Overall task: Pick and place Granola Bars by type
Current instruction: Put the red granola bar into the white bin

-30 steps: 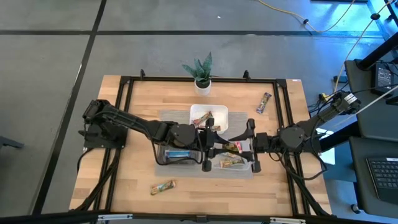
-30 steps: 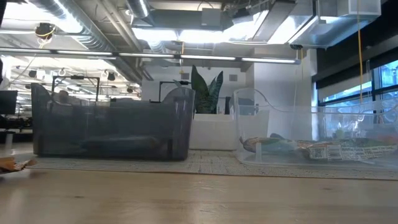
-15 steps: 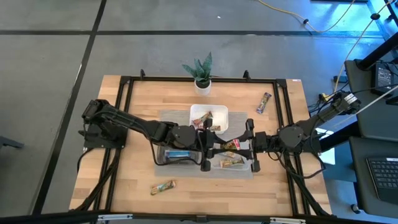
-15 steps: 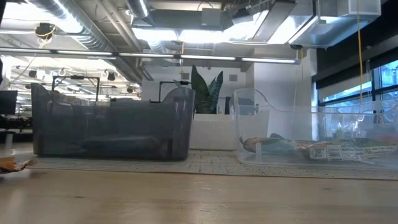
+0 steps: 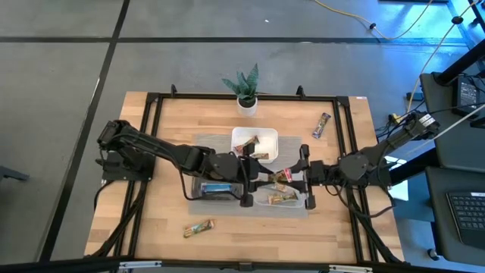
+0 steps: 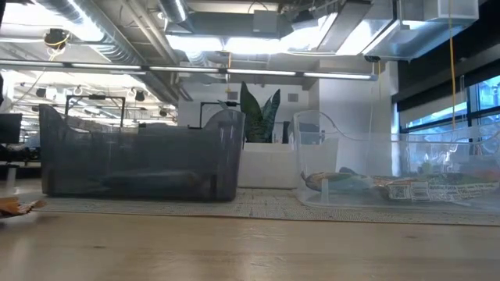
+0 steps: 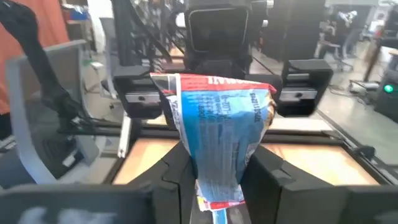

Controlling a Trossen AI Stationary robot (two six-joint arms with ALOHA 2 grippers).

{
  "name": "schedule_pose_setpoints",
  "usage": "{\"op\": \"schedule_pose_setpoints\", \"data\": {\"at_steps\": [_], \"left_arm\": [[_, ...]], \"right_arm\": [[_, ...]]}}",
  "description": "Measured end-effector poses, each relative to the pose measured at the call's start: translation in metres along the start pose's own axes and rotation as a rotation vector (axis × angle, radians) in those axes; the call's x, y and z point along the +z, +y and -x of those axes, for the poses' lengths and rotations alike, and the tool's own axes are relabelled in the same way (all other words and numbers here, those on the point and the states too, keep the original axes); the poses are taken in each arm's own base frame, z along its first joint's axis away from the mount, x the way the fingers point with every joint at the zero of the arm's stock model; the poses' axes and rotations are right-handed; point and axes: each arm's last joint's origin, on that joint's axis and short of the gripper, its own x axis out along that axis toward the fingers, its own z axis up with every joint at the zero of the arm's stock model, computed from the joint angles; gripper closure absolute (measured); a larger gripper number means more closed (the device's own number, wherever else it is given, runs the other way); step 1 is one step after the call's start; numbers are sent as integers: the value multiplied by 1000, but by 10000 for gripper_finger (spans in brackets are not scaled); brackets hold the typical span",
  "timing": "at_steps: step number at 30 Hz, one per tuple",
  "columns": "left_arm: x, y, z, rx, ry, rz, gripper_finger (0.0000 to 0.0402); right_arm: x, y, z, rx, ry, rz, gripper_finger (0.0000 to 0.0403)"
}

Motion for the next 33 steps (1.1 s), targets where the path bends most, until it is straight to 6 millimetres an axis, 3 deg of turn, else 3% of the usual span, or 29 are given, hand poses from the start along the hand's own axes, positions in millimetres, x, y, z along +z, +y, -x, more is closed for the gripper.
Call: {"op": "schedule_pose_setpoints", "data": {"at_steps": [9,13,19,26,33], "left_arm": [[4,13,37,79,128,-27,276],[2,21,56,126,213,-21,276],[-5,25,69,172,311,5,276],[-12,26,71,184,383,1,276],[-17,27,71,188,415,-8,276]], "right_arm": [[-3,-4,0,-107,31,15,294],[-5,-15,-5,-206,43,17,294],[-16,-57,-28,-416,88,6,294],[-55,-113,-60,-364,298,-118,294],[-99,-146,-80,-376,486,-179,293]]}}
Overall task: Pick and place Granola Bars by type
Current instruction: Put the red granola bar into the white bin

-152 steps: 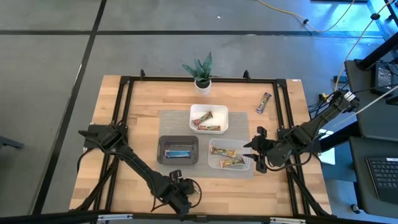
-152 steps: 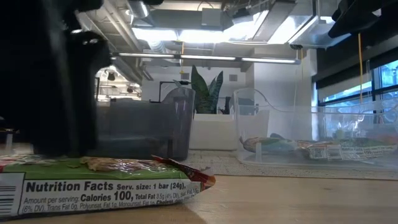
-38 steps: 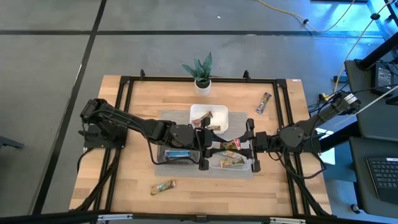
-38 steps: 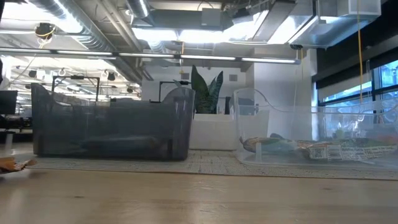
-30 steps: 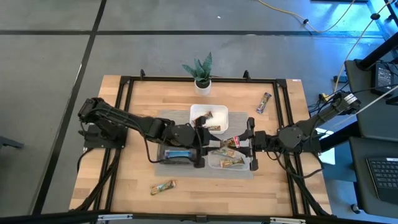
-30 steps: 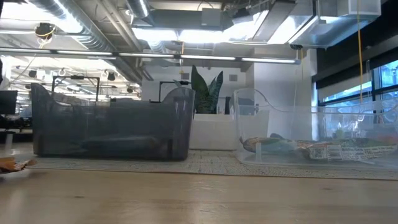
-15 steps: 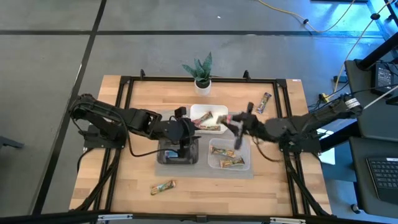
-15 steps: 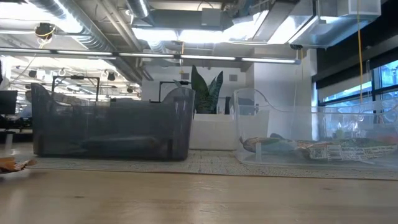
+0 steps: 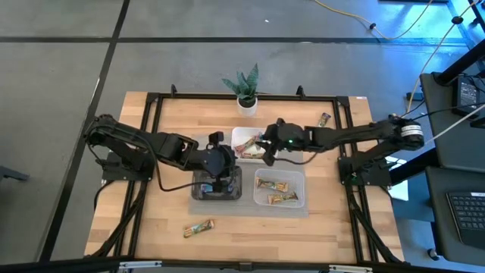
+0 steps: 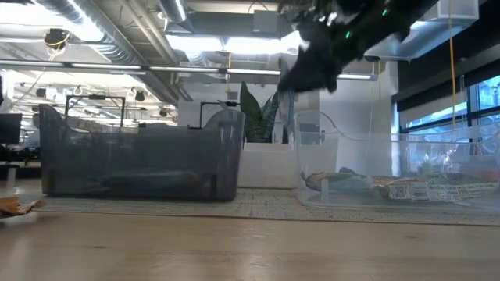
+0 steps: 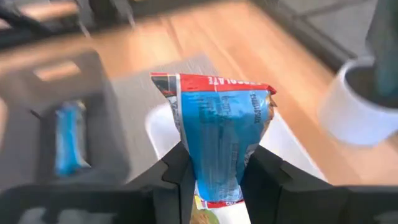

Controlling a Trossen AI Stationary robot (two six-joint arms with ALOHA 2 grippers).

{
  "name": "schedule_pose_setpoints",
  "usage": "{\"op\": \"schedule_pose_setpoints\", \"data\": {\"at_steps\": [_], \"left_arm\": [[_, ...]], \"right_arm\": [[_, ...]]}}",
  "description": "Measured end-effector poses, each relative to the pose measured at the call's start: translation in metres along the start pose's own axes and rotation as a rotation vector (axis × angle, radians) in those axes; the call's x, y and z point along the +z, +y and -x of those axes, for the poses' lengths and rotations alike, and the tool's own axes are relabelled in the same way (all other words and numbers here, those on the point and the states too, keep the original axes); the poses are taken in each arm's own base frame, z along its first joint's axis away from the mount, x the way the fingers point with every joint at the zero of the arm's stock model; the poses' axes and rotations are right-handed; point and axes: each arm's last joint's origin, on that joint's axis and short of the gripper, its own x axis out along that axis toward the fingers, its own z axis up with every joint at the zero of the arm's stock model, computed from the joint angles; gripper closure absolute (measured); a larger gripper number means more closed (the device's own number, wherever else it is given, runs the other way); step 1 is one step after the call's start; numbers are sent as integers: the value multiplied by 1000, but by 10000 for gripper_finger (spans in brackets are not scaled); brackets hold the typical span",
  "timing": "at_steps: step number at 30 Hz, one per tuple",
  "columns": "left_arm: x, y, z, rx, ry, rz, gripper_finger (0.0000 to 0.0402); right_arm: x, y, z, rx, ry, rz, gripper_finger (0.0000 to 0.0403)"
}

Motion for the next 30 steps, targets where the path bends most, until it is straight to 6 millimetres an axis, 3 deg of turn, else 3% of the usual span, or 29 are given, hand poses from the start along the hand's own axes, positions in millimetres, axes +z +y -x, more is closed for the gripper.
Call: {"op": "schedule_pose_setpoints", "data": {"at_steps": [7,13,21,30], "left_arm": [[-9,-1,-7,15,35,-18,276],[-11,-2,-8,16,40,-6,276],[-11,-2,-8,16,41,-6,276],[-11,-2,-8,16,41,-22,276]], "right_arm": [[-27,-13,-36,-63,155,12,293],[-46,-17,-52,-93,258,25,293],[-50,-16,-55,-54,280,24,285],[-45,-15,-51,-57,260,-75,222]]}}
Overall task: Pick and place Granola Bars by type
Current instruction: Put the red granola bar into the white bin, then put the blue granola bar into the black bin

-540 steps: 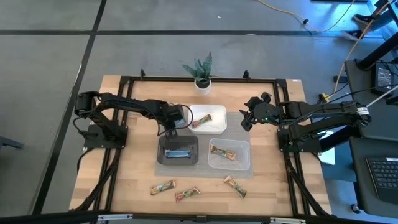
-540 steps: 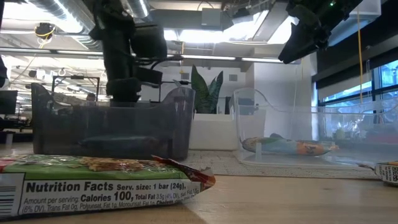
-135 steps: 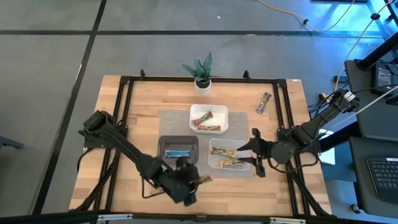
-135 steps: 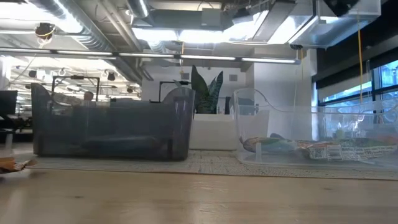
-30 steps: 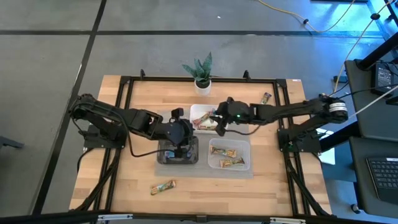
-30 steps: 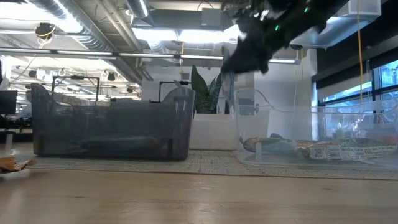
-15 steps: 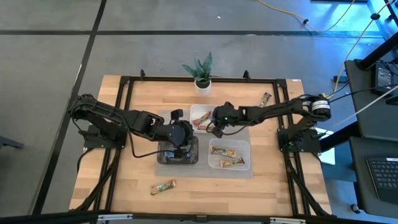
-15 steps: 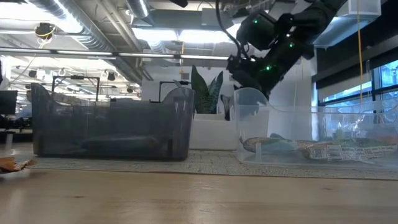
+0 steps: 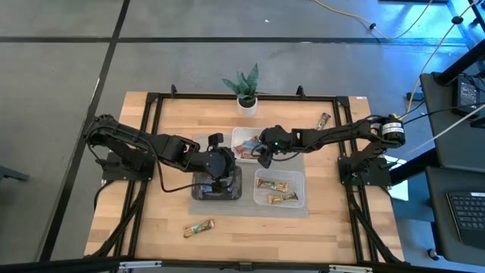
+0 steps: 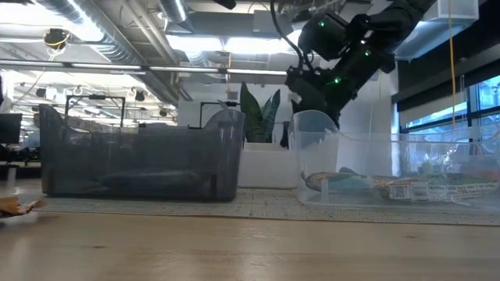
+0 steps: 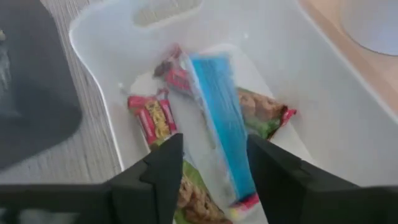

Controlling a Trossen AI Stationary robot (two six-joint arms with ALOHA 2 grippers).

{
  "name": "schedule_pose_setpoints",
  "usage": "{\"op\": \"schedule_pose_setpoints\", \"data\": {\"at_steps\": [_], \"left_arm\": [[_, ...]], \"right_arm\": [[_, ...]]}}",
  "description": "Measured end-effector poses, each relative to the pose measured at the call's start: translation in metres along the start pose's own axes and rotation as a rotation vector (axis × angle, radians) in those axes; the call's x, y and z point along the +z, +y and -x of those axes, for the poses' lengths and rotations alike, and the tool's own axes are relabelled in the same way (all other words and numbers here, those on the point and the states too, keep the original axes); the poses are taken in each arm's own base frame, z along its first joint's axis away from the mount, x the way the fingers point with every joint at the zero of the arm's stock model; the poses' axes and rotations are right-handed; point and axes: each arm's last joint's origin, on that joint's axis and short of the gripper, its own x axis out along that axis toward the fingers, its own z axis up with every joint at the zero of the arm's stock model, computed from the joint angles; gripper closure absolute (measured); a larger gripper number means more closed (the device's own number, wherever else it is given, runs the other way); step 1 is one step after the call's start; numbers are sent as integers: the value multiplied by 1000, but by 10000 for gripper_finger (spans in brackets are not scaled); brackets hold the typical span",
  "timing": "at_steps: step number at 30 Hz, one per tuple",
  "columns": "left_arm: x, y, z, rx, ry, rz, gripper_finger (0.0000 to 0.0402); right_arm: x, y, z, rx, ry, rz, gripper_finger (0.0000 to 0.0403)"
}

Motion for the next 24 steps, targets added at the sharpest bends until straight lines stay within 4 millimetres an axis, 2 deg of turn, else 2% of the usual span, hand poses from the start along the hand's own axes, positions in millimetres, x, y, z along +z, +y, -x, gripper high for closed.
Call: {"op": "schedule_pose_setpoints", "data": {"at_steps": [4,8,12,15,19,24], "left_arm": [[-1,0,0,2,10,-15,276],[-3,1,0,6,31,-52,276],[-4,1,0,8,39,-61,276],[-4,1,0,11,38,-74,276],[-4,1,0,17,35,-73,276],[-3,1,0,17,32,-77,276]], "right_arm": [[13,0,14,-8,8,-39,209],[30,0,37,-31,62,-56,207],[48,-14,67,-124,161,-308,207],[49,-34,91,-340,242,-428,207],[41,-55,119,-659,260,-573,207],[26,-72,131,-872,213,-767,207]]}}
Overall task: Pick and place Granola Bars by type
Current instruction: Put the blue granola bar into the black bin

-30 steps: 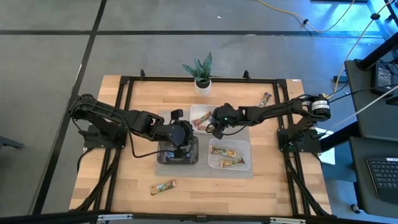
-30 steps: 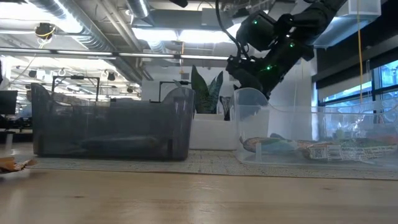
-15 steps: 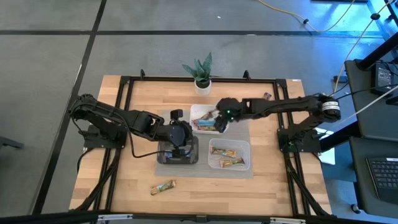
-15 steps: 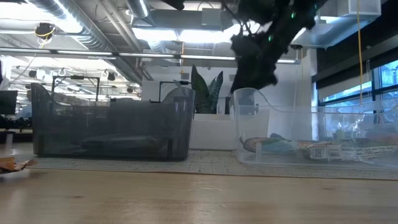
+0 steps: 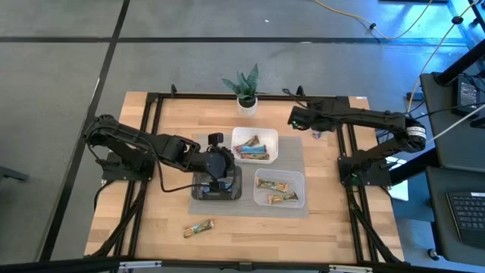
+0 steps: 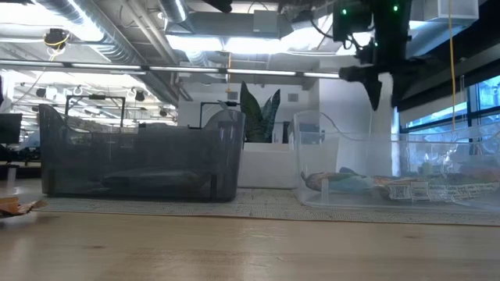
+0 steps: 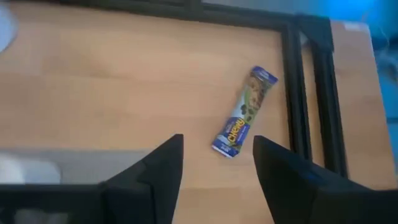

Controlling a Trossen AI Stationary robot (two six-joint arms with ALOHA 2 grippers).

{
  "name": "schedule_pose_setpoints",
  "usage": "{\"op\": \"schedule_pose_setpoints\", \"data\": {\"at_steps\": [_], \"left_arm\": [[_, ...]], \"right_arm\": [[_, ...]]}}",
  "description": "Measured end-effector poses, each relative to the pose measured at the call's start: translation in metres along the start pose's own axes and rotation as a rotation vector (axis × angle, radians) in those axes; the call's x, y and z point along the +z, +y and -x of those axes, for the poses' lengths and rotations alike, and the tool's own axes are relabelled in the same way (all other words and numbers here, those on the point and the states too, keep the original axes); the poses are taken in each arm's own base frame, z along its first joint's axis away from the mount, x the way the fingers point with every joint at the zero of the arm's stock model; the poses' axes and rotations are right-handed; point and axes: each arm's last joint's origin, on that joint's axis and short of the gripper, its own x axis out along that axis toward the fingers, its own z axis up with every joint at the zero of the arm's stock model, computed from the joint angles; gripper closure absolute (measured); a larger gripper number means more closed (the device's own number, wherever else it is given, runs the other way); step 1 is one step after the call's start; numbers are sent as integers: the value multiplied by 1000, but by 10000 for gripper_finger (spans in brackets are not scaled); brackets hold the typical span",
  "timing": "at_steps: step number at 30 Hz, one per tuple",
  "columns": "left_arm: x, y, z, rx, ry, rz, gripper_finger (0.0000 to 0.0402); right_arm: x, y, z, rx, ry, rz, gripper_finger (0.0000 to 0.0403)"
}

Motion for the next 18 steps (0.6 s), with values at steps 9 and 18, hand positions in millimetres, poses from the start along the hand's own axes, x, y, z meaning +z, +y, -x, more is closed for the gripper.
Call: {"op": "schedule_pose_setpoints", "data": {"at_steps": [9,18], "left_arm": [[7,4,-8,9,-64,-88,276],[9,16,-12,35,-65,-69,276]], "right_arm": [[-13,-5,-37,-101,-67,-8,207],[-18,-12,-71,-118,-32,-90,141]]}}
